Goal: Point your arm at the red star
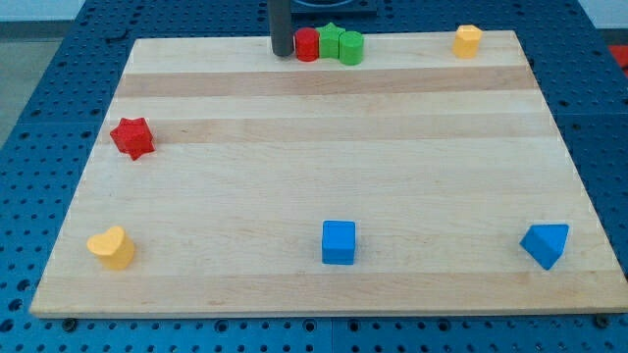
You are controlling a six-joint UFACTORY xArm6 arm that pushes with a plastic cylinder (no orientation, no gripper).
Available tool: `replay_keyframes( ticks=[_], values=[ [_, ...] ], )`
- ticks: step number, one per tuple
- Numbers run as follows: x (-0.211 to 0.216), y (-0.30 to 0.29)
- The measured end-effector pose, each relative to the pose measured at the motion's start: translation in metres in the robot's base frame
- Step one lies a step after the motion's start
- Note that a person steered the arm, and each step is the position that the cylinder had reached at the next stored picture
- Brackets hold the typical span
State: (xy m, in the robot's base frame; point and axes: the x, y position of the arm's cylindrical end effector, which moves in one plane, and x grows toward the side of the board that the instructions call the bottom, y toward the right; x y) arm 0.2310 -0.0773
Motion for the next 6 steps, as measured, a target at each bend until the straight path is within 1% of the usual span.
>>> replay_keyframes(
  ticks=[1,3,4,5,6],
  values=[
    [0.026,-0.042],
    [0.074,-0.181],
    [0.119,-0.223],
    [0.153,-0.227],
    [0.198,-0.219]
  ],
)
